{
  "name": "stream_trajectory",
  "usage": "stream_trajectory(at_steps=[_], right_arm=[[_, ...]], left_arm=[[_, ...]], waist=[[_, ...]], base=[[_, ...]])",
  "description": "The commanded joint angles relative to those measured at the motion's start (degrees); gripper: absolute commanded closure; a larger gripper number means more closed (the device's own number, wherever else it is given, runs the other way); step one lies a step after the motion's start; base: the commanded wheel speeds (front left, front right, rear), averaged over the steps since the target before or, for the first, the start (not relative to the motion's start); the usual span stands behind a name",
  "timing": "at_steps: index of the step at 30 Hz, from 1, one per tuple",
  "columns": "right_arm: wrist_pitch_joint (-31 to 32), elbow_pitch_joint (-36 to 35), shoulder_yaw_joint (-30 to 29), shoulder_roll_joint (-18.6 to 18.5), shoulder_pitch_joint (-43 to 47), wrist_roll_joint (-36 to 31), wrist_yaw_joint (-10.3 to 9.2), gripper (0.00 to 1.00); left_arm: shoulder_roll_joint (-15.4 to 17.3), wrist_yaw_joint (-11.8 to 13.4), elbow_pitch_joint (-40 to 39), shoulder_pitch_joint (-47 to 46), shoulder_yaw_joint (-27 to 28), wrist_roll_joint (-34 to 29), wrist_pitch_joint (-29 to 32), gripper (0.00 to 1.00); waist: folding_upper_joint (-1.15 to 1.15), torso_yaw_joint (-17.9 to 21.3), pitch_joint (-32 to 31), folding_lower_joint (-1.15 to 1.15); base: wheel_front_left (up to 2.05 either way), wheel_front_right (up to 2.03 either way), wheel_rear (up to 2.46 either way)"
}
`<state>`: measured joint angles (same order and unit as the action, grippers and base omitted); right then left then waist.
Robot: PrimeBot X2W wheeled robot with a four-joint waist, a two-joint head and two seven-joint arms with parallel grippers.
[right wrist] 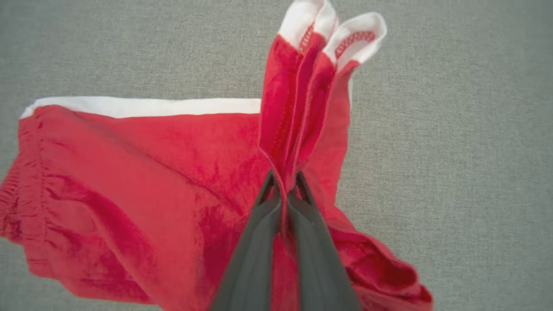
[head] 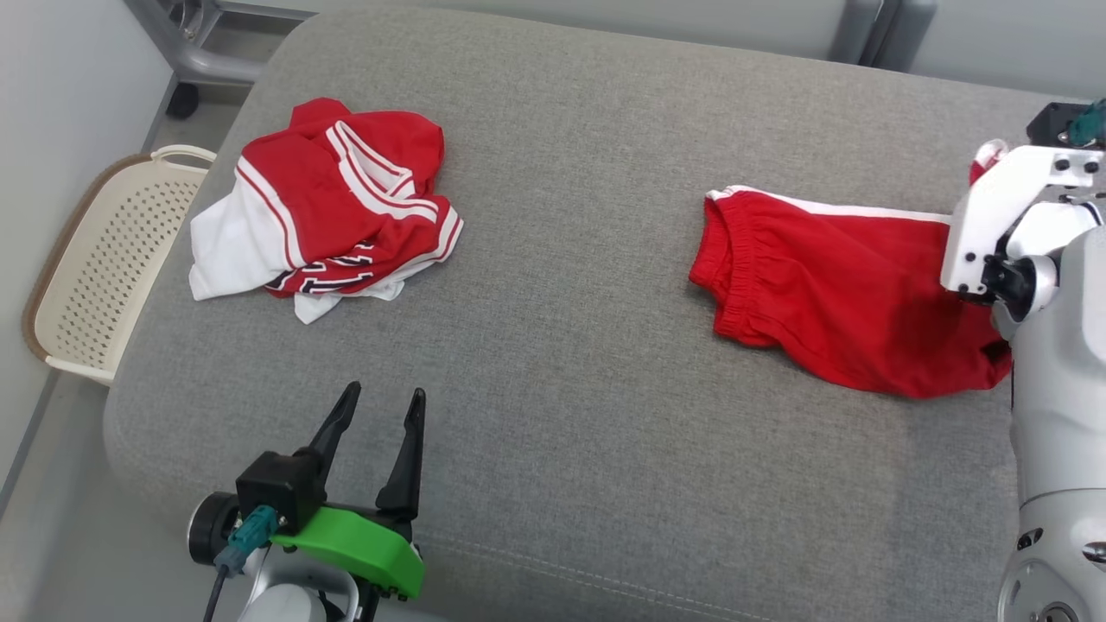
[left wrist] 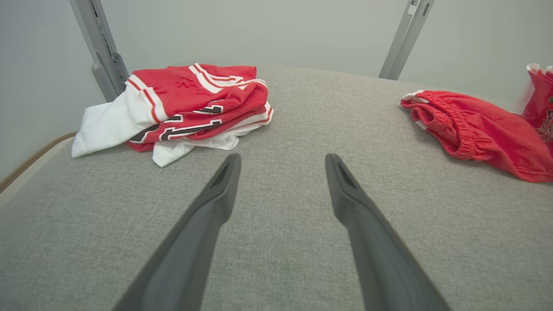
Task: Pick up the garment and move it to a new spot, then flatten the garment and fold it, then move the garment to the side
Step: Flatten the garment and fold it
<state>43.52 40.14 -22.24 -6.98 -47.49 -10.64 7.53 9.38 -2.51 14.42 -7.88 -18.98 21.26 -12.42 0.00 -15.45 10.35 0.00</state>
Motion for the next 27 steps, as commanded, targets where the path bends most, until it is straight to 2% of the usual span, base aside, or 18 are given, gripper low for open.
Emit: stream_trajectory(at_steps=[1,13,27], right_arm=[[-0.31,0.73,0.61,0.47,-0.98,0.90,-0.08,1.00],[-1.95,6.55,4.61,3.00,-3.52,2.33,-0.07,1.00],[-5.49,12.91,4.95,3.94,-6.01,2.38,-0.07,1.00]], left_arm=[[-0.13,0.03,0.19,0.51,-0.14,0.29,-0.25,0.00],[-0.36,0.34,0.89,1.55,-0.74,0.97,-0.65,0.00],[-0.69,0.37,1.69,1.80,-1.55,1.56,-1.17,0.00]], waist=[[0.00,-1.39,-0.57,0.00],[0.00,-6.35,-1.67,0.00],[0.00,-10.47,-1.40,0.00]], base=[[0.00,0.00,0.00],[0.00,0.00,0.00],[0.00,0.00,0.00]])
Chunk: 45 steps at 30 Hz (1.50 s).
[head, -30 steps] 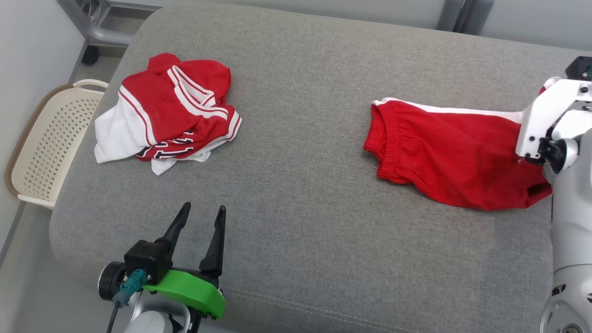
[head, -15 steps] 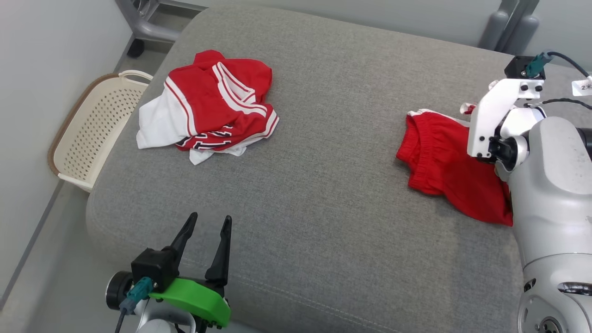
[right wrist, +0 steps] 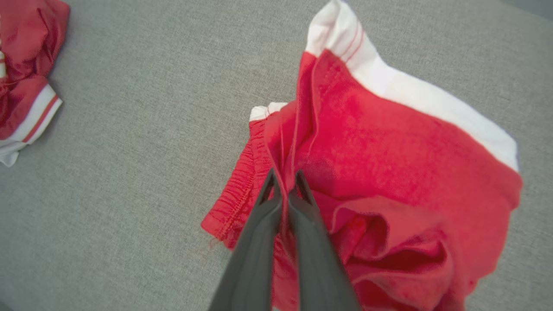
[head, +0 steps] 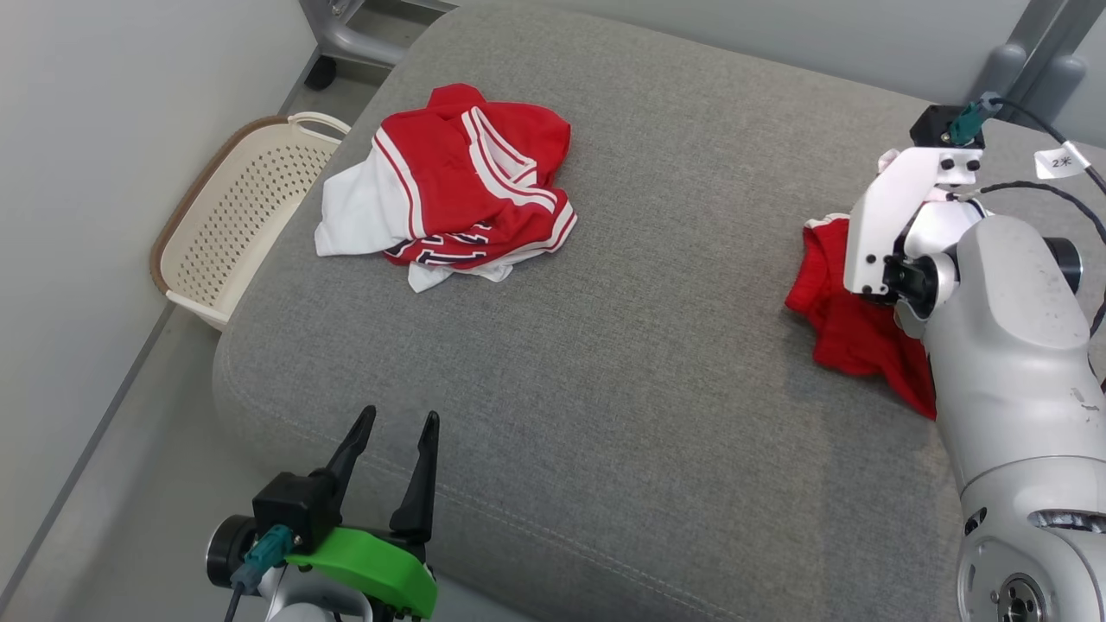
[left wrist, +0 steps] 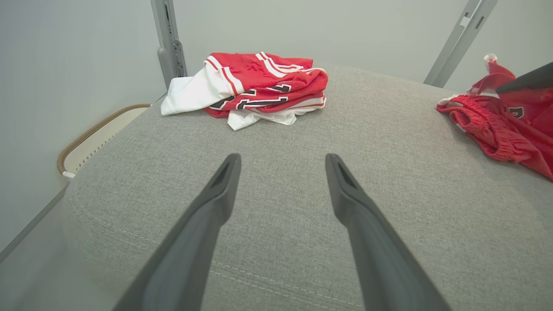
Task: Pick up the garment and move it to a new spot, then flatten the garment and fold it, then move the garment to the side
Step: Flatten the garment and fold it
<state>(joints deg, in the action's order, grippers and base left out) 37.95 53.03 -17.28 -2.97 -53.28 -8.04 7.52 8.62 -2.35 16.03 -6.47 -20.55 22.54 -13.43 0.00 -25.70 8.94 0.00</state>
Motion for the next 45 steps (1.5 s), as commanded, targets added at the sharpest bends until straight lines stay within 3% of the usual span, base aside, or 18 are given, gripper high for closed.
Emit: stream_trajectory(at_steps=[1,8,9,10,22,34,45], right_arm=[[0.20,0.52,-0.03,-0.07,-0.13,-0.56,-0.06,1.00],[-1.67,2.92,-0.83,-0.01,-0.26,-1.60,-0.06,1.00],[-2.11,3.45,-0.47,0.01,-0.60,-0.93,-0.06,0.61],[-2.62,3.93,-0.12,0.04,-0.94,-0.13,-0.06,0.00],[-9.23,6.99,5.61,-0.02,-4.55,9.04,-0.06,0.00],[-13.66,4.50,6.19,-6.40,0.49,7.66,-0.06,0.00],[-16.77,3.13,4.47,-7.92,5.61,7.79,-0.06,0.00]], left_arm=[[0.07,0.24,0.11,0.45,-0.05,0.29,-0.19,0.00],[0.15,0.45,0.34,0.65,-0.31,0.64,-0.40,0.00],[0.14,0.45,0.34,0.62,-0.31,0.69,-0.44,0.00],[0.15,0.43,0.38,0.58,-0.31,0.74,-0.41,0.00],[0.71,0.96,0.90,0.64,-0.07,1.07,-0.61,0.00],[1.93,1.64,-0.52,2.01,-0.45,1.35,0.29,0.00],[2.44,1.79,-1.85,2.03,-0.95,1.55,0.63,0.00]], waist=[[0.00,-0.37,-0.01,0.00],[0.00,-1.06,0.04,0.00],[0.00,-1.06,0.07,0.00],[0.00,-1.04,0.09,0.00],[0.00,0.87,-1.53,0.00],[0.00,4.22,-4.51,0.00],[0.00,4.86,-3.04,0.00]], base=[[0.00,0.00,0.00],[0.00,0.00,0.00],[0.00,0.00,0.00],[0.00,0.00,0.00],[0.00,0.00,0.00],[0.00,0.00,0.00],[0.00,0.00,0.00]])
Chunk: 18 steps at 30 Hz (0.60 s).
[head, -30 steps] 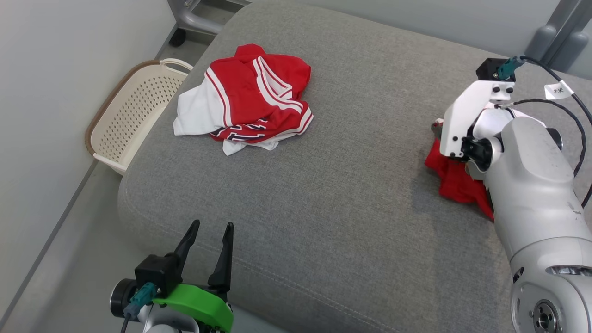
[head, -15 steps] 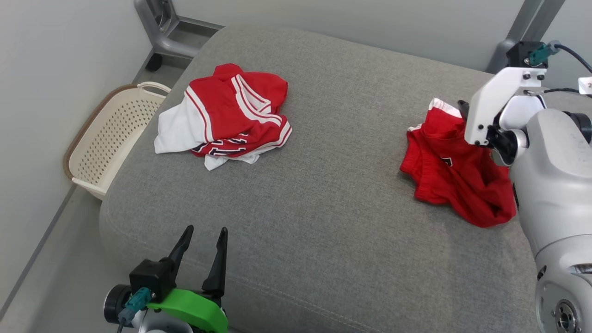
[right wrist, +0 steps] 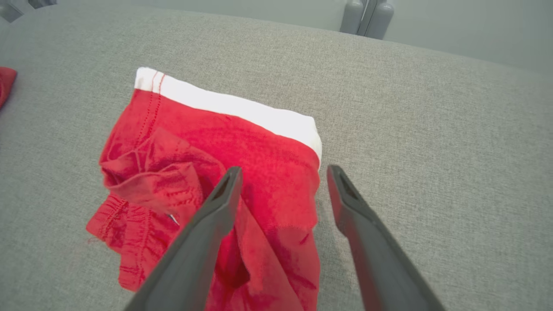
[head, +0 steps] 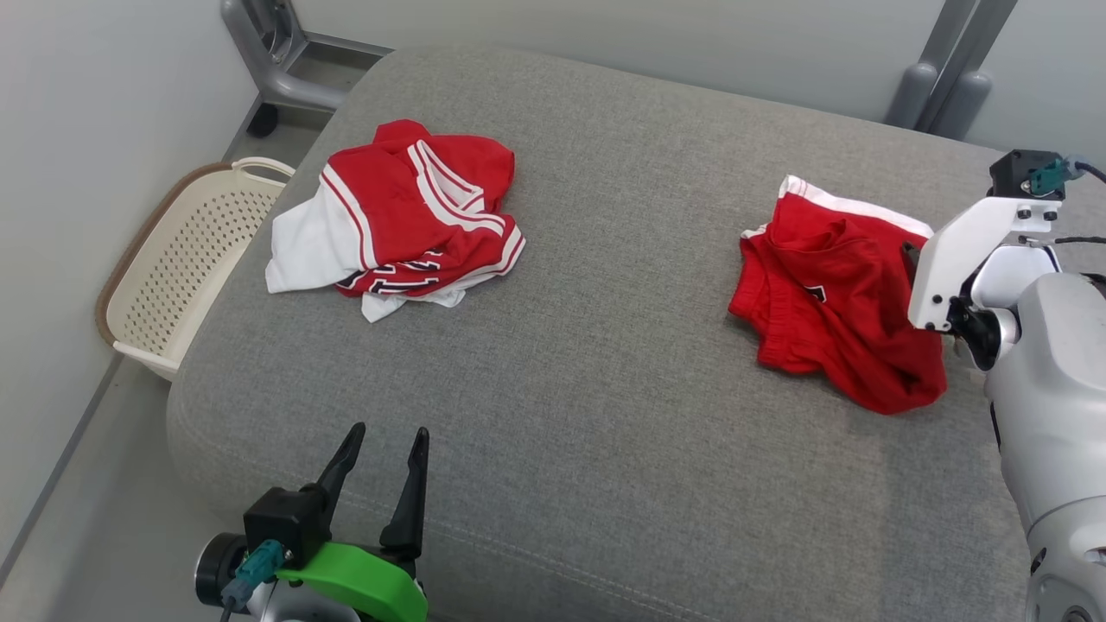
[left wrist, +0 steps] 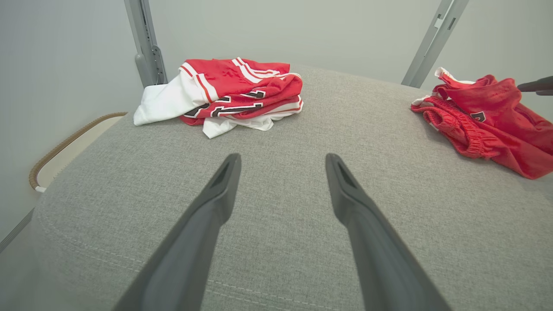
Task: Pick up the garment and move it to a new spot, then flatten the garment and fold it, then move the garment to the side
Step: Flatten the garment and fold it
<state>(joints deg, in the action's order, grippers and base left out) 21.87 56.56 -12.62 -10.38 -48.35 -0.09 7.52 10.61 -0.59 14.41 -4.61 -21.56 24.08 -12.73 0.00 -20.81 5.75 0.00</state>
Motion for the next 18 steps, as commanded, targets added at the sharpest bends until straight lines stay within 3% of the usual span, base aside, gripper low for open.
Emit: stream_trajectory(at_steps=[1,5,6,8,18], right_arm=[[-1.22,-0.70,-0.47,-0.78,0.88,-0.76,-0.06,0.00],[-2.02,-0.63,-1.51,-0.59,1.84,-2.82,-0.06,0.00],[-2.06,-0.61,-1.75,-0.64,2.00,-3.18,-0.06,0.19],[-2.34,-0.59,-1.73,-0.81,2.48,-4.06,-0.06,0.97],[-2.28,0.23,0.04,-1.38,3.59,-6.38,-0.06,1.00]], left_arm=[[0.46,0.03,-0.24,0.09,-0.02,0.02,-0.05,0.00],[0.54,0.07,-0.21,-0.20,-0.29,0.08,0.17,0.00],[0.55,0.12,-0.22,-0.25,-0.35,0.11,0.19,0.00],[0.57,0.20,-0.24,-0.30,-0.46,0.17,0.19,0.00],[0.63,0.47,-0.18,-1.00,-0.72,0.46,-0.10,0.00]], waist=[[0.00,-0.07,0.28,0.00],[0.00,-0.35,0.48,0.00],[0.00,-0.43,0.51,0.00],[0.00,-0.59,0.61,0.00],[0.00,-0.89,1.93,0.00]], base=[[0.00,0.00,0.00],[0.00,0.00,0.00],[0.00,0.00,0.00],[0.00,0.00,0.00],[0.00,0.00,0.00]])
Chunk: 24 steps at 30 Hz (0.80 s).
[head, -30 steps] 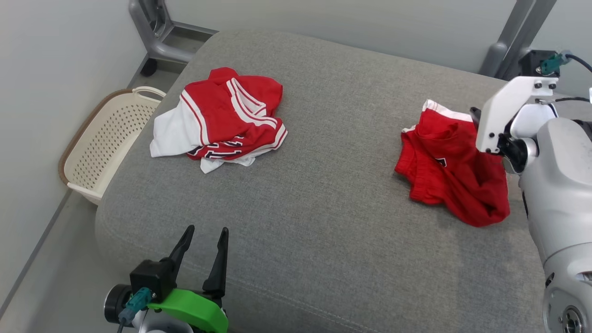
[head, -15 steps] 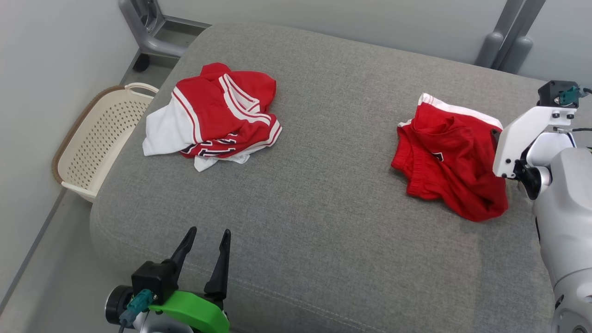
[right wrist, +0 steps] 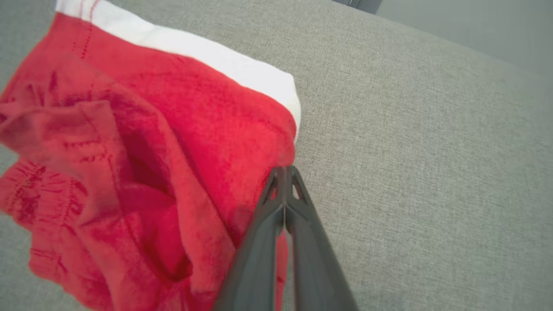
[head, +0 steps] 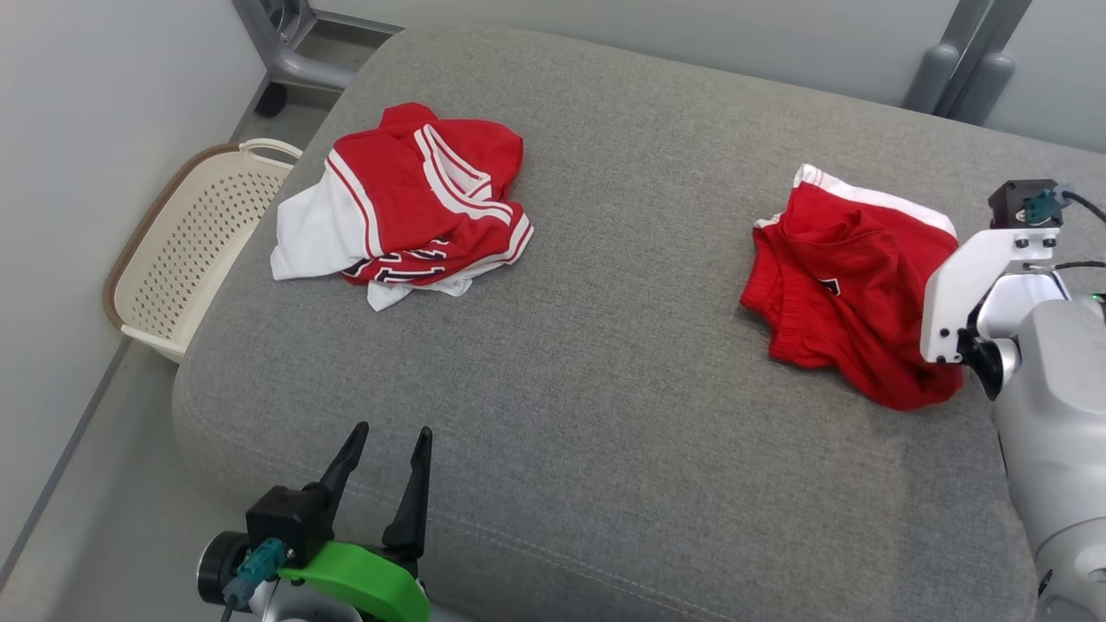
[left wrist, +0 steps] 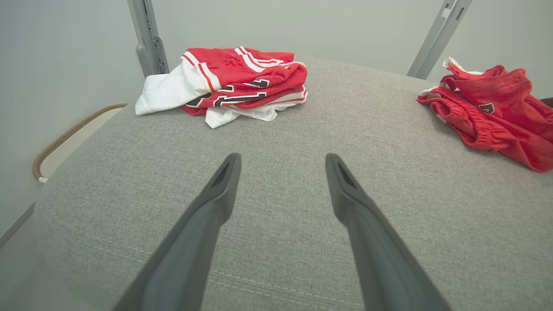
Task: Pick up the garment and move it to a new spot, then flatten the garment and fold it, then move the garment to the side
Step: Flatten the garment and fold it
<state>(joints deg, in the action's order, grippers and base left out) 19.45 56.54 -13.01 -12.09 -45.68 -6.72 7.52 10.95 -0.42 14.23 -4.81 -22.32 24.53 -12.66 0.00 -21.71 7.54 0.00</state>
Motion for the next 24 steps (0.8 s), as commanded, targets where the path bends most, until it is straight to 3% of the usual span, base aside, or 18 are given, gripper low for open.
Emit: stream_trajectory(at_steps=[1,12,19,24], right_arm=[[0.45,0.43,0.99,0.52,0.87,0.48,-0.06,1.00],[0.51,1.34,6.62,1.06,-0.66,3.98,-0.06,1.00],[-0.31,-0.51,5.72,-0.34,-1.32,2.44,-0.06,1.00],[-0.36,-1.69,6.11,0.86,-1.51,2.15,-0.06,1.00]], left_arm=[[0.31,0.36,0.08,-0.86,0.09,0.07,-0.24,0.00],[0.08,0.31,0.98,-1.72,-0.07,0.46,-0.74,0.00],[0.26,0.48,1.54,-1.16,-0.15,0.79,-0.97,0.00],[0.49,0.61,1.46,-0.74,-0.31,0.95,-1.08,0.00]], waist=[[0.00,0.05,0.22,0.00],[0.00,0.25,0.55,0.00],[0.00,0.31,-0.57,0.00],[0.00,0.08,-1.10,0.00]], base=[[0.00,0.00,0.00],[0.00,0.00,0.00],[0.00,0.00,0.00],[0.00,0.00,0.00]])
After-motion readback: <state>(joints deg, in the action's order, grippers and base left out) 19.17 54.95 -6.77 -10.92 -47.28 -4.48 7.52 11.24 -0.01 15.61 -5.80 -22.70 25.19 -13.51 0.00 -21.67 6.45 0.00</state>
